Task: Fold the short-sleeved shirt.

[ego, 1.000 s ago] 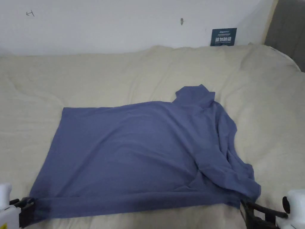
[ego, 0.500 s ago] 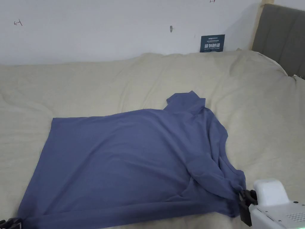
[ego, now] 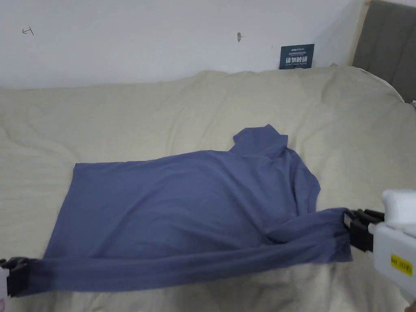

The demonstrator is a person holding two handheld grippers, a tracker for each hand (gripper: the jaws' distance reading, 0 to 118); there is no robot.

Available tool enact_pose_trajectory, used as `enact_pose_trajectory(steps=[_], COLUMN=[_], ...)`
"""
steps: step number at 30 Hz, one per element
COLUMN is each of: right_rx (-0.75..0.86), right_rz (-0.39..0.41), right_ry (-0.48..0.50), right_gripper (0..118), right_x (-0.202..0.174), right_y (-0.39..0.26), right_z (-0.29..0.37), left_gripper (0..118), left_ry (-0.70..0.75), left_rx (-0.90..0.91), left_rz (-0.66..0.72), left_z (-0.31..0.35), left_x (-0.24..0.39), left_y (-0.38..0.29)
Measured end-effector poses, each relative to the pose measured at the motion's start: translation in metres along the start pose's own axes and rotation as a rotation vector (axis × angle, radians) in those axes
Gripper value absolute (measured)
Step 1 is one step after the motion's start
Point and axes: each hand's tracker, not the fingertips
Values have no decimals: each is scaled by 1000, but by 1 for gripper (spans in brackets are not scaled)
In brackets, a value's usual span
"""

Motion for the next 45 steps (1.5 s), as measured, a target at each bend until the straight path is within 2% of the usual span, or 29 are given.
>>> enact_pose_trajectory(steps=[1,4,8,11,12,13,14,15,16,17,18,20,24,26,27,28,29,30,31,32,33,34,36,39,40,41,43,44,45], right_rx=[8,-9,-93,-164,-178,-180,-177,-159,-161,-159,-128,-76,-12,16,17,12,-6,-9,10,2,-12,2,-39,-55,-68,-74,-84,-92,-95], right_rz=[-5,-14,-21,28,47,38,37,59,66,74,70,61,-1,-8,-5,4,12,48,99,135,140,117,99,43,36,33,44,47,45], right_ry=[3,15,-34,-75,-75,-77,-79,-70,-66,-53,-33,-30,10,40,33,79,104,106,112,110,91,98,154,133,142,134,126,121,126], right_gripper=[0,0,0,0,5,17,44,84,98,98,98,98,98,91,85,84,81,72,59,39,0,0,0,0,0,0,0,0,0], right_x=[-11,-10,-6,-9,-10,-16,-20,-22,-23,-22,-23,-23,-21,-33,-39,-44,-53,-63,-71,-79,-86,-87,-91,-97,-94,-93,-95,-96,-97], right_y=[12,34,50,48,46,47,47,47,49,50,50,52,47,34,26,20,12,6,-2,-10,-13,-18,-20,-29,-27,-29,-32,-35,-36], right_z=[-3,-37,-104,-138,-142,-144,-137,-133,-127,-121,-111,-90,-45,-23,-14,-9,-3,4,10,16,15,14,12,4,3,1,-1,-2,-2], left_gripper=[4,4,4,4,5,10,24,52,77,77,86,116,118,117,110,94,66,16,0,0,0,0,0,0,0,3,74,104,114], left_ry=[2,6,0,-10,-15,-22,-6,-7,0,-11,-26,-31,-13,-74,-81,-89,-100,-109,-105,-60,-54,-79,-66,-53,-96,-118,-109,-74,-41], left_rx=[2,-3,-101,-159,-175,-179,-151,-121,-70,-45,-66,-60,68,54,38,23,19,25,25,46,24,-52,-36,-37,-19,-5,-8,-19,-52], left_rz=[1,4,-4,-28,-31,-40,-45,-55,-74,-75,-68,-43,-21,-16,7,21,19,12,-6,-45,-36,-37,-25,13,33,56,57,59,6], left_z=[-6,-34,-88,-117,-122,-124,-119,-115,-107,-101,-98,-89,-29,-7,0,4,8,9,11,14,11,5,-1,-10,-15,-22,-35,-45,-55], left_x=[2,4,9,14,15,16,18,18,18,16,13,3,6,7,8,8,8,9,12,14,12,7,5,-6,-9,-12,-14,-12,-11], left_y=[10,38,57,55,53,52,50,48,47,47,48,47,21,-1,-12,-20,-29,-36,-44,-51,-53,-54,-53,-44,-39,-34,-20,-14,-11])
